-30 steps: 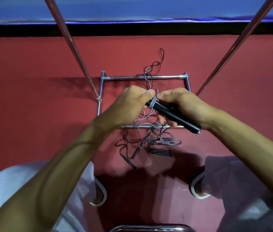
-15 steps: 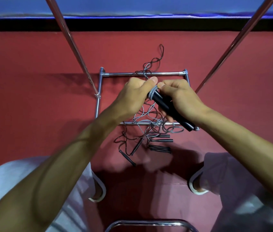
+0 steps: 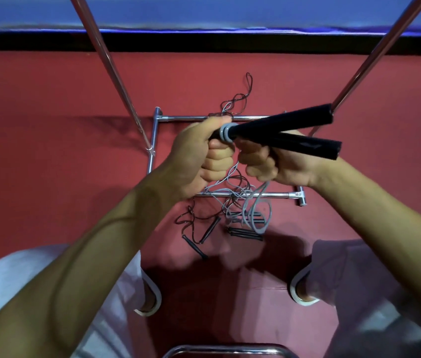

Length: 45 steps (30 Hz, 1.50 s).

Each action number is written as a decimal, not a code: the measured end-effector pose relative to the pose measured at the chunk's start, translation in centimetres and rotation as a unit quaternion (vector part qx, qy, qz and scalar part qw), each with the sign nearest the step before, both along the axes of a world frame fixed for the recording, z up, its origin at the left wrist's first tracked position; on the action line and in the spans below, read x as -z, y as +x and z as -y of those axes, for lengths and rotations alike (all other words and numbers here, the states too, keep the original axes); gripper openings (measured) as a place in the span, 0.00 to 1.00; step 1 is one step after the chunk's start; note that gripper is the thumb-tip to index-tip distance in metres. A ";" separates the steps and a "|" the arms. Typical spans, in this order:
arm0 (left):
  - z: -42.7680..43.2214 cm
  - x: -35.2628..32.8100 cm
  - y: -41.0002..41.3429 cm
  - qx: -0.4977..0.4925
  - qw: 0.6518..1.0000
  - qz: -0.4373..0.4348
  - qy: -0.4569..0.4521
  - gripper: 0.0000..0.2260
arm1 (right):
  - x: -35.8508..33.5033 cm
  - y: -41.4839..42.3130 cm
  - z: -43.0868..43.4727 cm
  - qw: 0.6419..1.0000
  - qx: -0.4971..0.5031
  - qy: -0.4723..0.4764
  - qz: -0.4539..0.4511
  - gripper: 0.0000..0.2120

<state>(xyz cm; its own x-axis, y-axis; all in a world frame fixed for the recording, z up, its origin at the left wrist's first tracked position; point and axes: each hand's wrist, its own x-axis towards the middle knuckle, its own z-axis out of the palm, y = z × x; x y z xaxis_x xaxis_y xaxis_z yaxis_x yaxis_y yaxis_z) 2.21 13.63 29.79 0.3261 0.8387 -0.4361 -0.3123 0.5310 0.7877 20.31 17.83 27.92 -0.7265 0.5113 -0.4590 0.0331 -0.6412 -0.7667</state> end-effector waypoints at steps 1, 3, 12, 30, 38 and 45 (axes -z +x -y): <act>0.1 0.0 0.0 -0.002 1.000 0.014 -0.013 0.23 | 0.2 -0.1 0.1 1.000 -0.006 -0.029 -0.002 0.18; 0.2 0.0 -0.2 -0.011 0.998 0.039 -0.038 0.23 | 0.3 -0.7 0.3 0.997 -0.011 -0.079 -0.009 0.18; -0.4 1.2 -2.2 -0.147 0.949 0.146 -0.239 0.23 | 2.2 -2.0 0.5 0.976 0.157 0.117 0.095 0.11; -1.4 -0.2 -4.5 -0.208 0.906 0.226 -0.292 0.22 | 0.7 -1.6 1.8 0.992 0.112 0.026 0.048 0.15; -1.4 0.1 -5.0 -0.228 0.895 0.212 -0.320 0.23 | 1.1 -0.8 1.9 0.733 0.042 0.621 0.273 0.06; -1.0 0.8 -4.0 -0.244 0.899 0.197 -0.306 0.21 | 1.0 -1.1 1.7 0.988 0.064 0.110 0.086 0.14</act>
<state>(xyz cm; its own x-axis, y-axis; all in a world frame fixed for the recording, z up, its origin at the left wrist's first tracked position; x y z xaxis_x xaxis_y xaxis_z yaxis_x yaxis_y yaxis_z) -1.81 14.60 28.99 0.2145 0.5668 -0.7954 -0.8159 0.5517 0.1730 19.23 16.12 26.93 -0.5709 0.6946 -0.4377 0.1048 -0.4670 -0.8780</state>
